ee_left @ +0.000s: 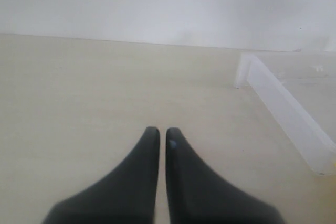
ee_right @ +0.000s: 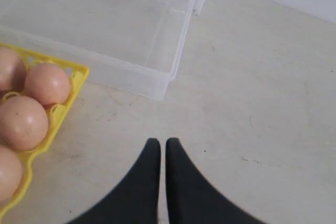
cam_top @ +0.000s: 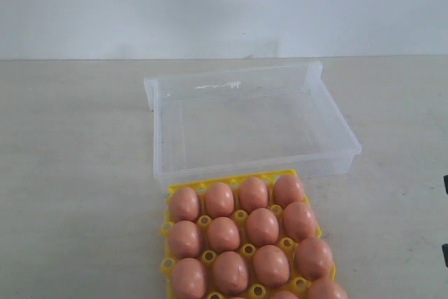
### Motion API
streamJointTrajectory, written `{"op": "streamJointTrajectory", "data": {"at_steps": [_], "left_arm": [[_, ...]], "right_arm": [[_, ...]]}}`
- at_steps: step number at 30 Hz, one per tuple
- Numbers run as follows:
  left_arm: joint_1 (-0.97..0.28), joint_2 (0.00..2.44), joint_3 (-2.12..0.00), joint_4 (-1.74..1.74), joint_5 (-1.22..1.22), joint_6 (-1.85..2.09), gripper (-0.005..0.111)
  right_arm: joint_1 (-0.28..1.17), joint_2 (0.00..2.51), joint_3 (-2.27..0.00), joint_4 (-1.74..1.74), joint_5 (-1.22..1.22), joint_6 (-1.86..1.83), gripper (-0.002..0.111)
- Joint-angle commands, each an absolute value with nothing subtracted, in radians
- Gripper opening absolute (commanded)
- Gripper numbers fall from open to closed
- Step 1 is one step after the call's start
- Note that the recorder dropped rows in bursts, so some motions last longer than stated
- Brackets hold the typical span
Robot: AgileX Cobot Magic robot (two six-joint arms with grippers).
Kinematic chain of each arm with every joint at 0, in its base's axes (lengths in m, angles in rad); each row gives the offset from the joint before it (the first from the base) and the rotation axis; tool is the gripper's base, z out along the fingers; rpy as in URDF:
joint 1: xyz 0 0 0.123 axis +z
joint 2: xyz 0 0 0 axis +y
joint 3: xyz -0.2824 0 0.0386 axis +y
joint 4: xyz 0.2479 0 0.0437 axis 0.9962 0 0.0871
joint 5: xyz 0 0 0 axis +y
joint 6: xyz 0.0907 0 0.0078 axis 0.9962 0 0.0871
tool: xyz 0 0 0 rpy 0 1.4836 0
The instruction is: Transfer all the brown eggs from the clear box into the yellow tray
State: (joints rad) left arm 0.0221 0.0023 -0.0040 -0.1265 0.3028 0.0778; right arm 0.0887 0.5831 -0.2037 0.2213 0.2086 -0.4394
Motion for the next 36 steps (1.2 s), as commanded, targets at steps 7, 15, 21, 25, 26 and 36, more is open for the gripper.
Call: {"op": "streamJointTrajectory", "data": {"at_steps": [7, 15, 21, 25, 26, 36], "left_arm": [[0.019, 0.000, 0.000, -0.123, 0.292, 0.079, 0.004], [0.019, 0.000, 0.000, -0.123, 0.287, 0.079, 0.004], [0.019, 0.000, 0.000, -0.123, 0.287, 0.079, 0.004], [0.019, 0.000, 0.000, -0.123, 0.289, 0.079, 0.004], [0.019, 0.000, 0.000, -0.123, 0.289, 0.079, 0.004], [0.019, 0.000, 0.000, -0.123, 0.287, 0.079, 0.004]], "right_arm": [[-0.023, 0.000, -0.187, 0.223, 0.540, -0.310, 0.000], [-0.029, 0.180, -0.173, 0.000, 0.423, -0.076, 0.000], [-0.029, 0.239, -0.002, -0.215, 0.247, 0.194, 0.000], [-0.029, 0.114, 0.000, -0.223, 0.268, 0.154, 0.000], [-0.029, 0.072, 0.000, -0.223, 0.306, 0.138, 0.000], [-0.029, 0.000, 0.000, -0.213, 0.266, 0.124, 0.000]]}}
